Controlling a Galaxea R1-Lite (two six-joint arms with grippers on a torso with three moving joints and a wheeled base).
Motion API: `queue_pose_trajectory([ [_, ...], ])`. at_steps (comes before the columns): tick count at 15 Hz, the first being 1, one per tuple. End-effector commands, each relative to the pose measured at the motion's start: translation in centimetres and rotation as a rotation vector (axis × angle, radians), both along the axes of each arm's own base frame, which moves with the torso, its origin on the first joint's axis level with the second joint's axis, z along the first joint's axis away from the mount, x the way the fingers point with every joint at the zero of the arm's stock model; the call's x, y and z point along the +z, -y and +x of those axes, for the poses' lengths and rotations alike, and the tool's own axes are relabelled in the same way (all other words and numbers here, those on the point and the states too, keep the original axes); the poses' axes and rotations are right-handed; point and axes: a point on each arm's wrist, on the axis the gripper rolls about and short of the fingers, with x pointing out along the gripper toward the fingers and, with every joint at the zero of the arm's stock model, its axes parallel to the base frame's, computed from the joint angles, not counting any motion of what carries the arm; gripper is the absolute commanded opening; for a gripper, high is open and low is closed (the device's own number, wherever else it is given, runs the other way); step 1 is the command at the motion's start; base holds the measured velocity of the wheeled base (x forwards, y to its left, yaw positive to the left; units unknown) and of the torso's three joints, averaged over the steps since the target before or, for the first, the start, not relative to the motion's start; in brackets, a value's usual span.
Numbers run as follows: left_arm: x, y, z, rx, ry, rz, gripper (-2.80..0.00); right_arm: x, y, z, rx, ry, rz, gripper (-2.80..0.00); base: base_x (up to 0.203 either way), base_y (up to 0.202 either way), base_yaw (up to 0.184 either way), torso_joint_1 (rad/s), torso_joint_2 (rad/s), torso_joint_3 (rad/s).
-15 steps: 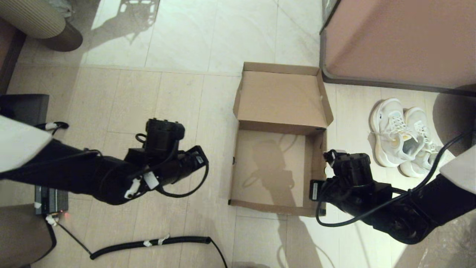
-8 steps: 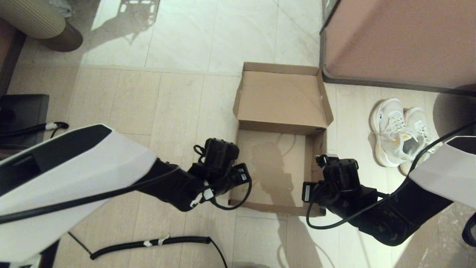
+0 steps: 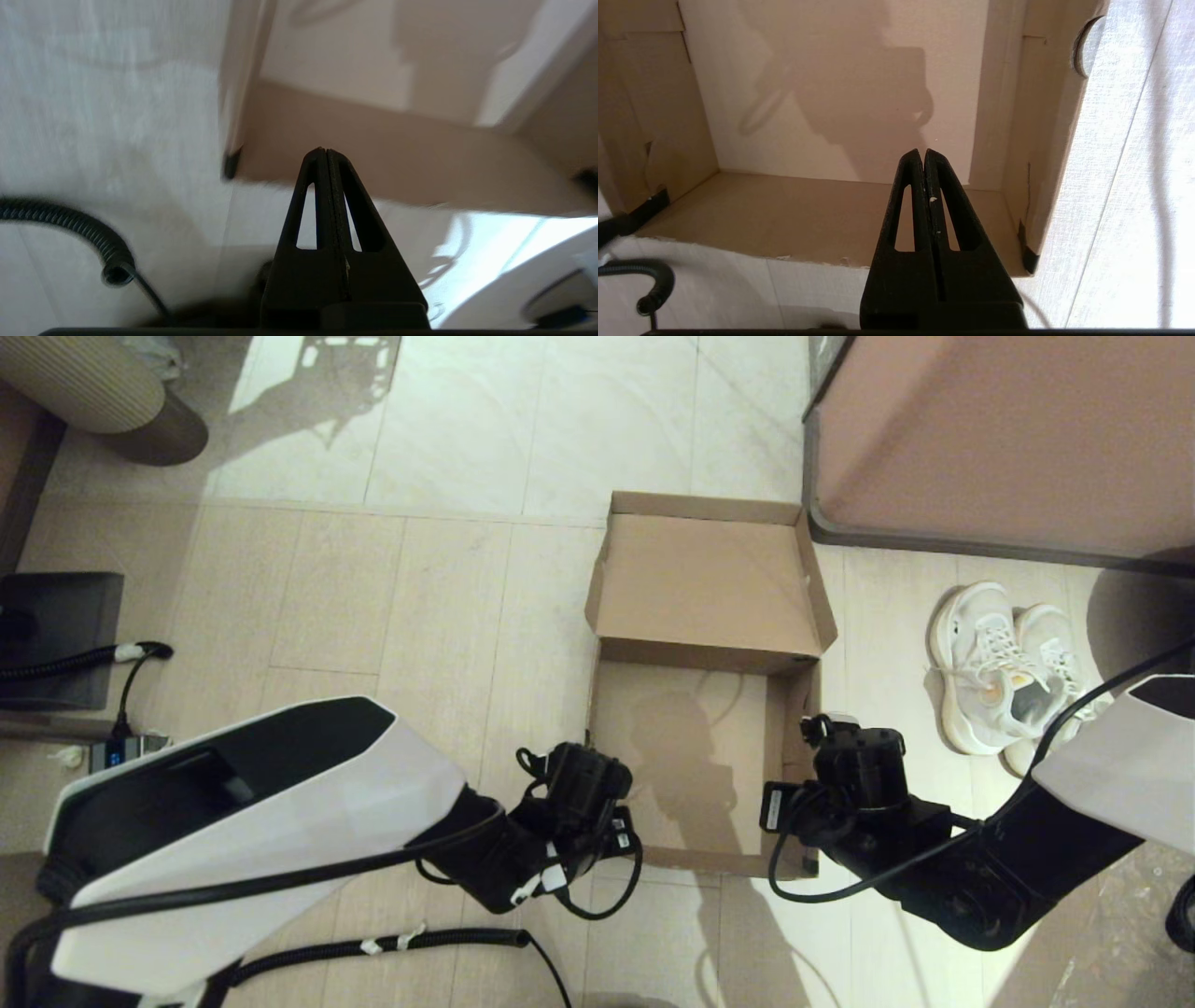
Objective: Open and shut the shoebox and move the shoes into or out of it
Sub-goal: Put the shoes into the shoe box
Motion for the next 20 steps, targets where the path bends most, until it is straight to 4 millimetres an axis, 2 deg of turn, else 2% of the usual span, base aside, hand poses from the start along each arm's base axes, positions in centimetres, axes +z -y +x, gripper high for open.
queue_pose_trajectory([
  [1, -1.5, 0.0, -0.2, 0.006, -0.028, 0.029, -2.8, 0.0, 0.0, 0.0, -0.01, 0.003, 0.004, -2.8, 0.0, 0.0, 0.0, 0.0, 0.0, 0.0],
  [8, -2.9, 1.1, 1.3, 0.063, 0.016, 0.049, -2.8, 0.5, 0.3, -0.2, -0.026, 0.013, 0.012, -2.8, 0.0, 0.0, 0.0, 0.0, 0.0, 0.0],
  [14, -4.1, 1.0, 1.3, 0.066, -0.006, 0.066, -2.8, 1.0, 0.4, -0.4, -0.028, 0.023, 0.018, -2.8, 0.0, 0.0, 0.0, 0.0, 0.0, 0.0],
  [20, -4.5, 0.4, 0.3, 0.06, -0.037, 0.092, -2.8, 0.6, 0.6, -0.7, -0.03, 0.005, 0.01, -2.8, 0.0, 0.0, 0.0, 0.0, 0.0, 0.0],
])
